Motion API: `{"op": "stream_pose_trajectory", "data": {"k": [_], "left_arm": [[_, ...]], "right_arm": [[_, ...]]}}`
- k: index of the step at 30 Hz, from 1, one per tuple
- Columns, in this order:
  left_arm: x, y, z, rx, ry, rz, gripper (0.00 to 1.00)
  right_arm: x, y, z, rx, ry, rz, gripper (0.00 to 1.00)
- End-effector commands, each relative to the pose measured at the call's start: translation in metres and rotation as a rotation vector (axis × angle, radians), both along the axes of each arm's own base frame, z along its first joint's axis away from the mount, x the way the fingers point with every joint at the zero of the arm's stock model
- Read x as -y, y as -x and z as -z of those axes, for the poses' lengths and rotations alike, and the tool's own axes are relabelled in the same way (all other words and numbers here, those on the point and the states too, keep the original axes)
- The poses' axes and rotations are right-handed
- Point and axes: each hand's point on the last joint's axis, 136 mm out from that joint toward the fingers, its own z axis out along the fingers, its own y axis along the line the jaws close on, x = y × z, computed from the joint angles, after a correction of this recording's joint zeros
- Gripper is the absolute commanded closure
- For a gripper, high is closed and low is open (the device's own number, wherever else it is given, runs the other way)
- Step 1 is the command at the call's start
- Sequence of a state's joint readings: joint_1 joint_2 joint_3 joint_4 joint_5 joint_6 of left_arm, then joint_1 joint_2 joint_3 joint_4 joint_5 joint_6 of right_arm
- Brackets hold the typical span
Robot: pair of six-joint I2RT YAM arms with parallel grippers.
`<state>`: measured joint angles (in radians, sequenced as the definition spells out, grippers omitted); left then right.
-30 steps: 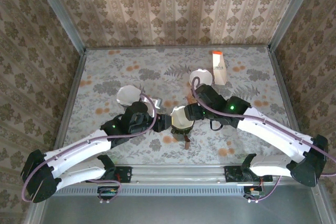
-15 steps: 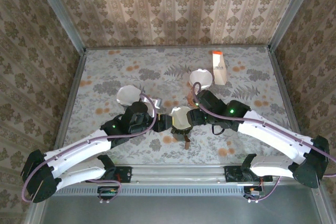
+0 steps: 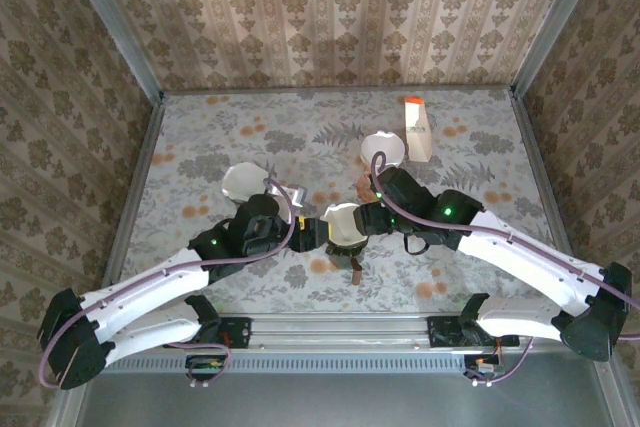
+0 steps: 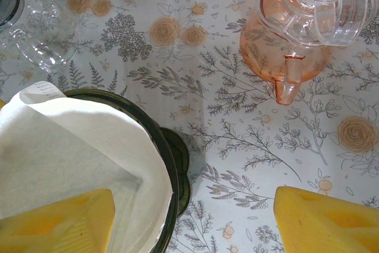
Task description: Place the coffee filter in the dripper
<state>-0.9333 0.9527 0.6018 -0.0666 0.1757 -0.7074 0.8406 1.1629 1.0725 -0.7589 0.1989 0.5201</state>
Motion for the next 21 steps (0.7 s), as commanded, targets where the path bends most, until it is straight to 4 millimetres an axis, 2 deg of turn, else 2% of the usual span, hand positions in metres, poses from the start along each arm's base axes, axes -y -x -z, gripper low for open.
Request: {"op": "stream_pose_trajectory", "data": {"k": [1,6,12,15,21], "left_arm": [[0.000,-0.001,-0.014,0.029,0.024,-0.001,0.37],[0.000,-0.001,-0.024,0.051,0.038,0.002,0.35],[-0.011,-0.001,-0.053,0.125,0.047,-0.018,0.35],[-0.030,-0.004,-0.073,0.186,0.025,-0.063,0.36],[-0.098,-0.015,-0.101,0.267,-0.015,-0.249,0.40]], "right_arm": [[-0.002,-0.005,-0.017,0.051,-0.013,-0.007,0.27],[-0.002,-0.006,-0.021,0.064,-0.020,-0.006,0.27],[0.003,-0.007,-0.031,0.097,-0.025,0.005,0.27],[0.005,-0.006,-0.032,0.103,-0.029,0.012,0.26],[0.005,-0.005,-0.028,0.104,-0.040,0.011,0.26]]}}
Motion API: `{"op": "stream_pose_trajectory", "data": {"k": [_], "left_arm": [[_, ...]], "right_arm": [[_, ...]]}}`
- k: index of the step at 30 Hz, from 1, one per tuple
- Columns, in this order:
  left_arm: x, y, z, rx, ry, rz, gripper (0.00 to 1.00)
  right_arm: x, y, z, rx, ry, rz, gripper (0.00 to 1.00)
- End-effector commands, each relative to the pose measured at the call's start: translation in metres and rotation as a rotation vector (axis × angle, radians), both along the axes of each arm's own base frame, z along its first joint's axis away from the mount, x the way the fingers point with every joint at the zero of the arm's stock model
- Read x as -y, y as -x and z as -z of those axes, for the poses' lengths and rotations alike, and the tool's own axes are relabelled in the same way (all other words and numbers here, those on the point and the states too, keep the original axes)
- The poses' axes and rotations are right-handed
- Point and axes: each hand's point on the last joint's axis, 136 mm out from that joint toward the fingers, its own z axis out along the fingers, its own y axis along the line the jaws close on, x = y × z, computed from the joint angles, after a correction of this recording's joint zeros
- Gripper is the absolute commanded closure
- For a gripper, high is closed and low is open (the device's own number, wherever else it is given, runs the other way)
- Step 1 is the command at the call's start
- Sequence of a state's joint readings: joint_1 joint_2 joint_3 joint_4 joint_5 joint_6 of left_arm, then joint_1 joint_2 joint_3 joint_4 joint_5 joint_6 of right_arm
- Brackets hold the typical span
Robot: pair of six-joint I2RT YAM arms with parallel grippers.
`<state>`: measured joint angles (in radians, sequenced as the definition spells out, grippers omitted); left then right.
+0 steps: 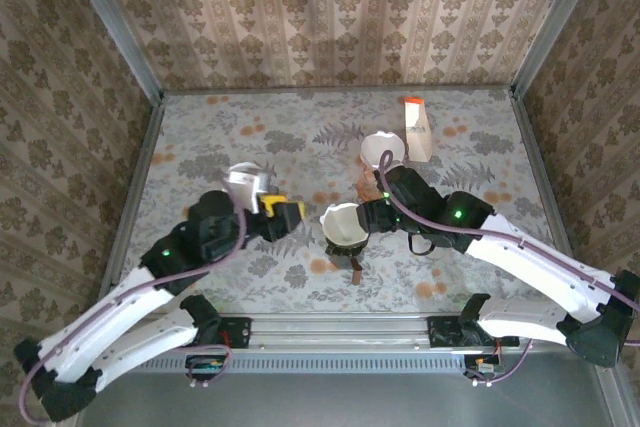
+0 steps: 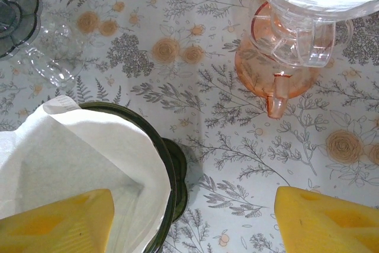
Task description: Place the coffee filter in the dripper
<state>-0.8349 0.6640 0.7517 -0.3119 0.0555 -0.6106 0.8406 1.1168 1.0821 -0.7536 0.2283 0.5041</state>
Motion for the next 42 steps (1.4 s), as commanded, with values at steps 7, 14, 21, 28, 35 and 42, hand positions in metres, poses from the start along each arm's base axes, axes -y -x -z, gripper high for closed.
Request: {"op": "stream_pose_trajectory", "data": {"k": [7,14,21,28,35,42], "left_arm": [[-0.100,-0.021,-0.016,0.020,-0.078,-0.326,0.45],[-0.163,-0.059,0.000,-0.089,0.101,-0.577,0.52],[-0.205,-0.095,0.072,-0.244,0.232,-0.758,0.78],[-0.212,-0.108,0.137,-0.358,0.381,-0.812,1.00],[-0.211,-0.109,0.185,-0.444,0.516,-0.850,1.00],[-0.208,-0.115,0.209,-0.482,0.557,-0.884,1.00]], "right_arm": [[0.000,-0.002,-0.012,0.056,-0.032,-0.003,0.26],[0.009,0.003,-0.017,0.087,-0.043,-0.002,0.26],[0.021,0.010,-0.026,0.129,-0.067,0.000,0.26],[0.030,0.012,-0.036,0.171,-0.078,0.000,0.26],[0.036,0.012,-0.045,0.207,-0.081,0.007,0.26],[0.041,0.014,-0.051,0.221,-0.091,0.017,0.26]]}}
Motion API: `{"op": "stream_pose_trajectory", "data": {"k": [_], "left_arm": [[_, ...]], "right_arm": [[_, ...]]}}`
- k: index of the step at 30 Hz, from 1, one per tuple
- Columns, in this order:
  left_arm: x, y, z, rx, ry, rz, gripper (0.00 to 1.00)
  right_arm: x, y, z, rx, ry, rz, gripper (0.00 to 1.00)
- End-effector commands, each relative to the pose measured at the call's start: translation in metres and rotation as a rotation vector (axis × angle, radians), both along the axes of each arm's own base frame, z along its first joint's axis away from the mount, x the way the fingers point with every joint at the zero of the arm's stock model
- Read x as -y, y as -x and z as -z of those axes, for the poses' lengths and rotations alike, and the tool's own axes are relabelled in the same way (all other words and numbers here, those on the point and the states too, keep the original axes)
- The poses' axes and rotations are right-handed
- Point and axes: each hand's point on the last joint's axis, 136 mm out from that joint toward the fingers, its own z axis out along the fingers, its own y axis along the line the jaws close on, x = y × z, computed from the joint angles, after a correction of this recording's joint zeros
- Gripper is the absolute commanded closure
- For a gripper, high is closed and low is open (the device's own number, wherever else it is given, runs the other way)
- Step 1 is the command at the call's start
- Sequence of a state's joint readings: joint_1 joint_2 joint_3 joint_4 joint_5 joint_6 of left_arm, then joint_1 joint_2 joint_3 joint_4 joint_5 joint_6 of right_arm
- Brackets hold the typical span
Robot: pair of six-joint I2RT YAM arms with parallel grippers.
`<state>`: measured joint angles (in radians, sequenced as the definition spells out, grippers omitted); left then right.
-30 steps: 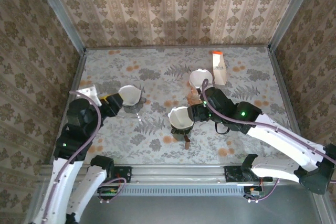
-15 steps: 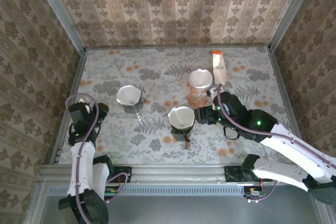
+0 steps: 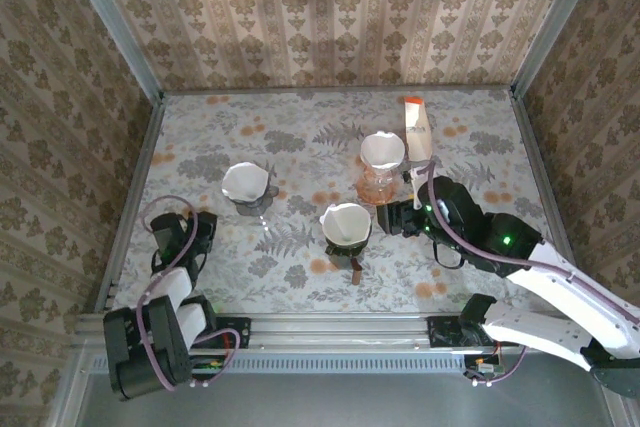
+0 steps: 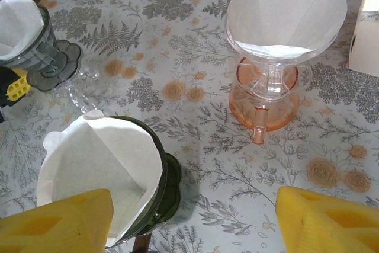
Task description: Place the coffee filter in the dripper
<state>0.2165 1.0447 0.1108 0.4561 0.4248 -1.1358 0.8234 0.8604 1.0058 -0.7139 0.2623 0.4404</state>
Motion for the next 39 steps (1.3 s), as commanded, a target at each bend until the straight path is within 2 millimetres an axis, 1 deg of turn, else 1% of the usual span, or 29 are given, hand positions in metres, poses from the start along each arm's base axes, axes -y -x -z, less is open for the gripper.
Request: {"op": "stream_pose_trajectory", "data": {"k": [1,7,10,15,17,19,23,27,32,36,39], "left_arm": [[0.003,-0.016,-0.013,0.084,0.020,-0.018,1.00],[0.017,-0.027,0.003,0.079,0.051,-0.004,1.00],[0.028,-0.030,0.013,0.067,0.061,0.007,1.00],[0.045,-0.029,0.031,0.054,0.086,0.001,1.00],[0.052,-0.026,0.044,0.020,0.115,-0.004,1.00],[0.059,-0.025,0.050,0.006,0.092,0.018,1.00],[0.076,-0.027,0.050,0.012,0.067,0.057,1.00],[0.088,-0.030,0.053,0.007,0.065,0.067,1.00],[0.118,-0.041,0.050,0.032,0.061,0.115,1.00],[0.133,-0.043,0.053,0.027,0.062,0.139,1.00],[0.148,-0.044,0.054,0.028,0.070,0.167,1.00]], "right_arm": [[0.009,-0.001,-0.007,0.035,0.010,0.023,0.26],[0.016,0.002,-0.010,0.046,0.010,0.038,0.26],[0.020,0.003,-0.011,0.051,0.011,0.047,0.26],[0.028,0.004,-0.016,0.070,0.016,0.062,0.25],[0.030,0.005,-0.017,0.075,0.017,0.065,0.25],[0.032,0.006,-0.018,0.079,0.019,0.067,0.25],[0.034,0.007,-0.018,0.084,0.023,0.072,0.25],[0.035,0.007,-0.018,0.088,0.022,0.073,0.25],[0.038,0.008,-0.016,0.086,0.022,0.081,0.25],[0.042,0.010,-0.017,0.090,0.020,0.092,0.25],[0.044,0.011,-0.015,0.091,0.020,0.097,0.25]]}}
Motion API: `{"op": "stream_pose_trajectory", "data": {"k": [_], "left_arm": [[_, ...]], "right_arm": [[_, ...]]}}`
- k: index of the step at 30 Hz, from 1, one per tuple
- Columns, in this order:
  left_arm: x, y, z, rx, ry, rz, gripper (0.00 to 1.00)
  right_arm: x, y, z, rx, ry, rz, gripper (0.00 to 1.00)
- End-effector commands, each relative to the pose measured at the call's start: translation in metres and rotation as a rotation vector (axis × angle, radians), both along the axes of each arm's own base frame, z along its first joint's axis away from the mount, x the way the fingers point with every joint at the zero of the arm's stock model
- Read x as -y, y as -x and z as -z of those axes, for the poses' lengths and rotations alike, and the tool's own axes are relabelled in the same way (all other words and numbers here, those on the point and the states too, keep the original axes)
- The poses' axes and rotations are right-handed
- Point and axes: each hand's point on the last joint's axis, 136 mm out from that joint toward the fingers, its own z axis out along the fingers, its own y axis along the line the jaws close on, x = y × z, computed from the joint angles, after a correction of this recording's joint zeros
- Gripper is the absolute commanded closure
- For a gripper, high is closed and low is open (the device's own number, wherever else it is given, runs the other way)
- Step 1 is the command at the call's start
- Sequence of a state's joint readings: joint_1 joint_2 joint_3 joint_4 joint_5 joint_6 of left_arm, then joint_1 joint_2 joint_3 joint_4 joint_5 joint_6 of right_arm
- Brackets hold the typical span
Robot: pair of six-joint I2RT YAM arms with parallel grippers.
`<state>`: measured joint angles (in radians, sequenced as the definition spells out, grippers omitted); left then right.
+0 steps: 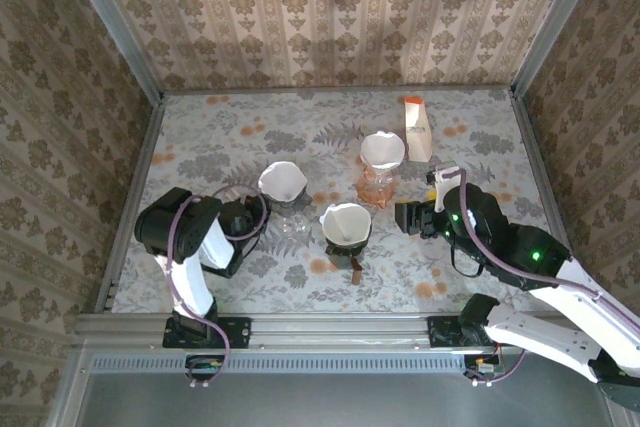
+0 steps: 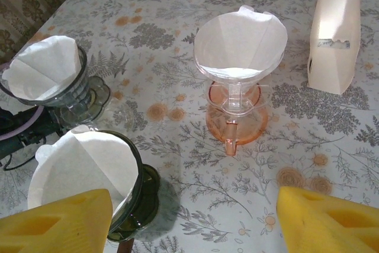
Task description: Place the coffee filter in the dripper
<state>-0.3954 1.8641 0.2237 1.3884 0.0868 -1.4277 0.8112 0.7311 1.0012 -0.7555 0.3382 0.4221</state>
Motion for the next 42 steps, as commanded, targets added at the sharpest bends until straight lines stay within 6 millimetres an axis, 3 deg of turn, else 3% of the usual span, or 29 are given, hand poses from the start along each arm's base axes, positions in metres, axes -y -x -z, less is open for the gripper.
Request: {"op": "stream_pose_trajectory", "data": {"k": [1,5,15,19,24,28,30,35,36,37,42], "left_arm": [[0.006,0.006,0.033,-0.104,-0.058,-0.005,1.00],[0.003,0.008,0.032,-0.104,-0.060,-0.023,1.00],[-0.054,0.018,0.013,-0.071,-0.068,-0.119,1.00],[-0.067,0.019,0.000,-0.061,-0.083,-0.108,1.00],[-0.075,0.019,-0.034,-0.056,-0.237,-0.055,1.00],[-0.094,0.024,-0.093,0.022,-0.473,-0.044,1.00],[-0.104,0.026,-0.113,0.042,-0.569,-0.035,0.91],[-0.129,0.028,-0.142,0.034,-0.850,0.003,0.51],[-0.132,0.027,-0.148,0.041,-0.889,0.005,0.35],[-0.136,0.027,-0.153,0.040,-0.933,0.007,0.01],[-0.145,0.012,-0.167,0.081,-1.060,0.003,0.00]], "right_arm": [[0.011,0.001,0.009,-0.009,0.036,0.034,0.25],[0.011,0.002,0.012,-0.019,0.030,0.036,0.25],[0.010,-0.001,0.010,-0.010,0.024,0.043,0.24],[0.011,-0.002,0.008,-0.003,0.021,0.052,0.24],[0.010,-0.003,0.008,-0.002,0.015,0.054,0.24],[0.010,-0.003,0.008,-0.002,0.010,0.058,0.24],[0.011,-0.004,0.008,0.001,0.007,0.062,0.24],[0.018,-0.004,0.006,0.021,0.013,0.088,0.19],[0.020,-0.004,0.005,0.028,0.017,0.095,0.17],[0.022,-0.005,0.005,0.034,0.021,0.102,0.10],[0.032,-0.007,0.002,0.074,0.022,0.145,0.00]]}}
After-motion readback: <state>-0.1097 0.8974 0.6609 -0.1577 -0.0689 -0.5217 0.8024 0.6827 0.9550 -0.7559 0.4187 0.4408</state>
